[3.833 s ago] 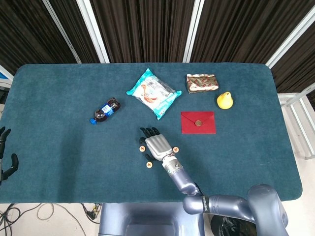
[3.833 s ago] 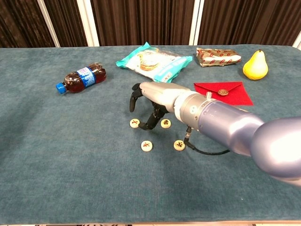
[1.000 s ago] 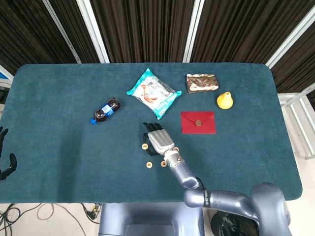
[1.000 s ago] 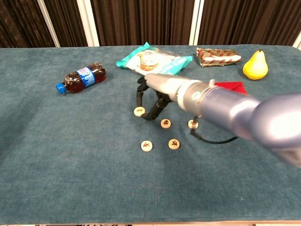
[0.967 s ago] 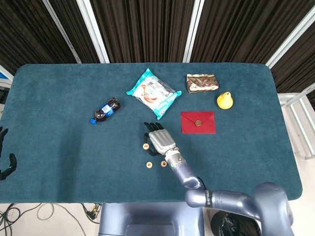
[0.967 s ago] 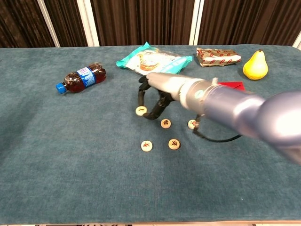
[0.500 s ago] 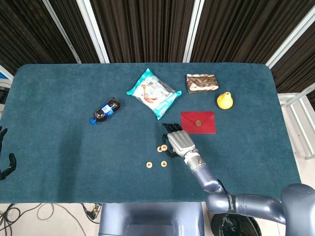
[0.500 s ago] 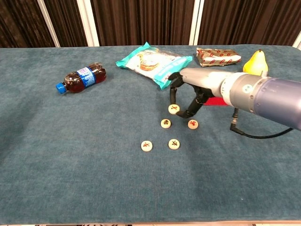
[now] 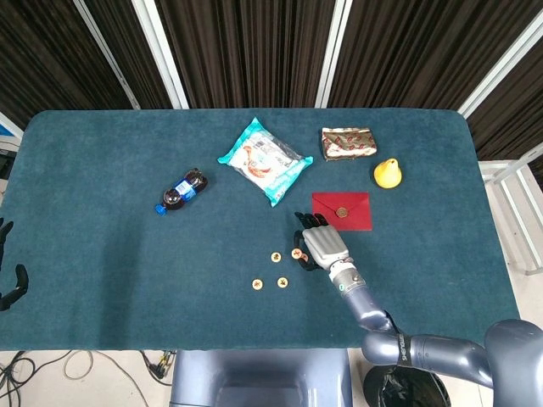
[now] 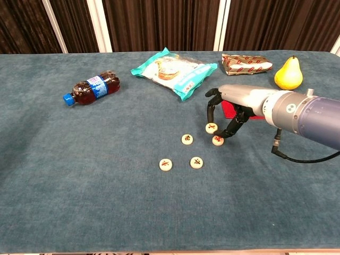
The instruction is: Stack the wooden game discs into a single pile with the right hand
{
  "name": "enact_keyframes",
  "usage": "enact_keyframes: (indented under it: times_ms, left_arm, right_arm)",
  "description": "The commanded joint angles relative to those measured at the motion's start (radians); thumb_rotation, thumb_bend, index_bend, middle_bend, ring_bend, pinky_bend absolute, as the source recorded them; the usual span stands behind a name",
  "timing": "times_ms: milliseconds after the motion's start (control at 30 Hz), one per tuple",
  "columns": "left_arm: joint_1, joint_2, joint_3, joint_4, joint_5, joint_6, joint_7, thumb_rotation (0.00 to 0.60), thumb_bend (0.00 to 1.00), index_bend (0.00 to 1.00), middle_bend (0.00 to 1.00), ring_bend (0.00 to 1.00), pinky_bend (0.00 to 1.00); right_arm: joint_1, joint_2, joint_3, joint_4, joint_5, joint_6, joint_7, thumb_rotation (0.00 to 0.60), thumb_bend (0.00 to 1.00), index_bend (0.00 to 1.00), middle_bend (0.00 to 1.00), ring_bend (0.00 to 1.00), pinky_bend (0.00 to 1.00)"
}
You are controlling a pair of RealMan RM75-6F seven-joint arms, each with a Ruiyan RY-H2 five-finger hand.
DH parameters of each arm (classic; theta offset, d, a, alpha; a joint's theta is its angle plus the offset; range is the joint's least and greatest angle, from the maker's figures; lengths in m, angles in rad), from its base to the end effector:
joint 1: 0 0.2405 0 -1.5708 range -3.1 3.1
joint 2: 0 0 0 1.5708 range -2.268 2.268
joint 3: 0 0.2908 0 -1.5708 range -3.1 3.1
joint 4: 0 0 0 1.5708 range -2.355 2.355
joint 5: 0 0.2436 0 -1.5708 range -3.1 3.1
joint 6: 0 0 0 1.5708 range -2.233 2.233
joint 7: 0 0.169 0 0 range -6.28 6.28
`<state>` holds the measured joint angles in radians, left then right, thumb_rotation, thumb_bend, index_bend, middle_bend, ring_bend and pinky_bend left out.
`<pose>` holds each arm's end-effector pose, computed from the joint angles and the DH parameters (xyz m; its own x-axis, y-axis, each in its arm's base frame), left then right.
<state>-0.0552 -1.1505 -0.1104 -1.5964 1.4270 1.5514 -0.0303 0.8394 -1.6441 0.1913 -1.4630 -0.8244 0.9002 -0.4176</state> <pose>-0.3634 0.2138 0.1588 0.3464 -0.1145 0.9311 0.9372 0.0852 -0.3382 -0.1442 -0.3995 -0.1016 0.3558 -0.4159 0.8369 -0.9262 -0.2761 0.2566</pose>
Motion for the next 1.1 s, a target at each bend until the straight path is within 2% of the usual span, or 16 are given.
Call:
enact_keyframes:
  times_ms: [33, 367, 1100]
  left_arm:
    - [0.000, 0.000, 0.000, 0.000, 0.000, 0.000, 0.000, 0.600, 0.58, 0.06, 0.00, 0.00, 0.00]
    - [0.000, 0.001, 0.001, -0.001, 0.001, -0.001, 0.003, 0.600, 0.58, 0.06, 0.00, 0.00, 0.00]
    - [0.001, 0.000, 0.000, 0.001, 0.002, 0.002, 0.007, 0.600, 0.58, 0.06, 0.00, 0.00, 0.00]
  right_arm:
    - [-0.006, -0.003, -0.005, 0.005, -0.014, 0.002, 0.011, 0.600, 0.44, 0.57, 0.00, 0.00, 0.00]
    - [-0.019, -0.014, -0.018, 0.017, -0.053, 0.015, 0.028, 0.600, 0.44, 0.57, 0.00, 0.00, 0.00]
    - [-0.034, -0.030, -0.025, 0.070, -0.037, -0.018, 0.047, 0.600, 0.44, 0.57, 0.00, 0.00, 0.00]
